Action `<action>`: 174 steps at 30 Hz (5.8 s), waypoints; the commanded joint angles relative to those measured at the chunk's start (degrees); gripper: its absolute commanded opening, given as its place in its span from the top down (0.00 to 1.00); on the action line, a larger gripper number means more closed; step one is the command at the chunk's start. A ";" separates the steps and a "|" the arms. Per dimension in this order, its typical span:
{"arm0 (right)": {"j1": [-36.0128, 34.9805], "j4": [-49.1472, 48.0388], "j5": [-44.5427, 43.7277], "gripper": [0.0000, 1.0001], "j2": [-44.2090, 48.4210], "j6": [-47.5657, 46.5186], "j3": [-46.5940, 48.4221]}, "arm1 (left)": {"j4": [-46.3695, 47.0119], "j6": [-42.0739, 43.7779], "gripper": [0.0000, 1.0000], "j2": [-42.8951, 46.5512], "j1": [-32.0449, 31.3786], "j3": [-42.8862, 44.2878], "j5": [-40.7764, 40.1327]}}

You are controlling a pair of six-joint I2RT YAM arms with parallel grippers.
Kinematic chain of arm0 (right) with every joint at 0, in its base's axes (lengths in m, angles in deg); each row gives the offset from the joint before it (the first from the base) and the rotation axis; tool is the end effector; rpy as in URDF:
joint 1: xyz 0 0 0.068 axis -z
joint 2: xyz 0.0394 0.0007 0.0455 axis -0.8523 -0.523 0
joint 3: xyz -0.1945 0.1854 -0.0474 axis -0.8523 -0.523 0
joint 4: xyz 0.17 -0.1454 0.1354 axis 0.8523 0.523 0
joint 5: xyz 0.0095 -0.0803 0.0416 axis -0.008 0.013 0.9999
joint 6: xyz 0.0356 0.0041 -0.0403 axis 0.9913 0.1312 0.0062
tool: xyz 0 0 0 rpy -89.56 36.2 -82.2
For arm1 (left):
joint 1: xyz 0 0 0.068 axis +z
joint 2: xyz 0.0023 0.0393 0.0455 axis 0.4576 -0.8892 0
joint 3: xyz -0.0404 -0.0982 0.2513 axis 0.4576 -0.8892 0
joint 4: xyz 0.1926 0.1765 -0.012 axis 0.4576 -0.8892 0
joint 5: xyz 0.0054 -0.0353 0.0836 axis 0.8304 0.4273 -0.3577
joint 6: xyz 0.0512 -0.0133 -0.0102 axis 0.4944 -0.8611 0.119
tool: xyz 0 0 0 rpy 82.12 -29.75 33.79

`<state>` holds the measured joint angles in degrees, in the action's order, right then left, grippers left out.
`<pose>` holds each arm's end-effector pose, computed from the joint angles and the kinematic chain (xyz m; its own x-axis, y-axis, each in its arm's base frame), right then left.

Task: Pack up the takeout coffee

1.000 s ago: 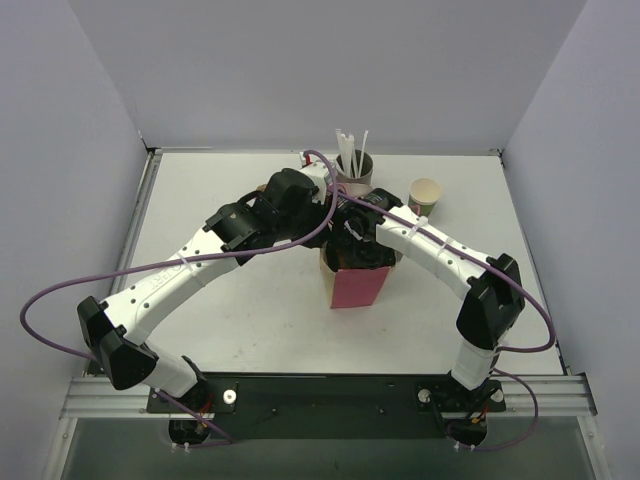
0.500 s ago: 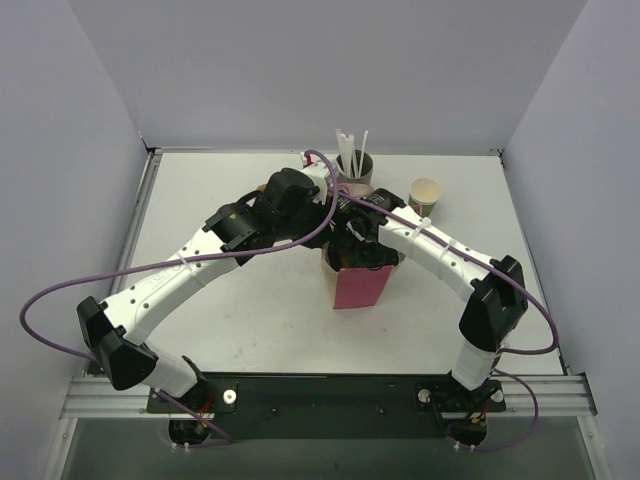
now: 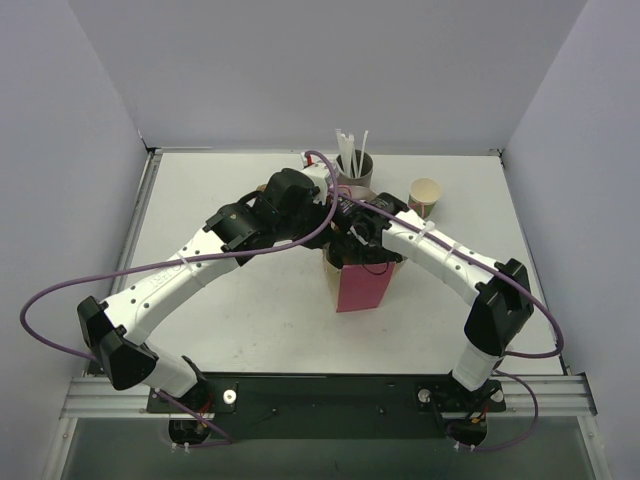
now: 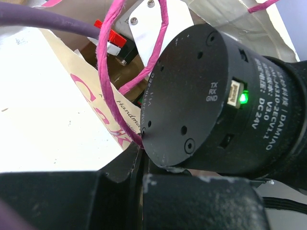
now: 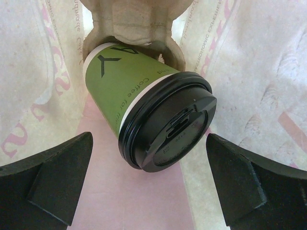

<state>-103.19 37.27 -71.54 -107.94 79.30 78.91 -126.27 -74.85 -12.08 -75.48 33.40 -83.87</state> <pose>0.2526 0.2454 0.2908 -0.8770 -0.2479 -0.4117 -0.3161 0.9428 0.1056 0.2146 -0.2393 0.3924 -0.6534 0.1273 -0.7462 0.5151 0.7971 -0.3150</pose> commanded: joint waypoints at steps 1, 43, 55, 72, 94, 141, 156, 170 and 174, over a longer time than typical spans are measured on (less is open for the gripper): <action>-1.50 -0.77 1.23 0.00 4.18 -3.98 0.01 | 0.50 0.54 1.00 -1.27 0.79 -0.77 -1.80; -0.18 0.28 -2.19 0.02 4.53 0.32 1.07 | -1.61 0.63 1.00 -0.22 1.67 -2.26 -7.06; 1.14 0.28 -1.14 0.02 4.26 1.12 0.19 | -5.57 2.13 1.00 -0.74 1.58 -0.51 -13.75; 1.05 0.28 0.71 0.02 4.79 4.72 10.56 | -4.42 2.83 1.00 -1.53 1.23 2.30 -8.48; 0.26 1.25 -0.26 0.03 5.76 6.30 13.28 | -3.37 4.24 1.00 -1.18 1.32 2.04 -6.81; -0.89 -5.61 -0.35 0.19 14.64 11.76 -1.75 | 1.82 13.02 1.00 3.47 1.23 0.64 -6.72; -0.89 -11.15 7.38 0.09 8.14 9.38 -5.79 | 3.32 1.25 1.00 3.48 -4.83 -1.74 -16.81; -1.50 -4.56 9.15 0.05 -0.39 9.38 -7.19 | 4.27 0.63 1.00 7.34 -6.24 -6.39 -14.09; -1.68 -3.76 8.62 0.14 -1.62 8.94 -7.55 | 4.98 1.42 1.00 8.31 -6.24 -7.54 -16.82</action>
<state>-104.29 29.12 -62.73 -107.94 88.72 72.28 -124.94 -73.26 -6.15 -81.16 26.61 -99.10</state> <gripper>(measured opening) 0.927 0.040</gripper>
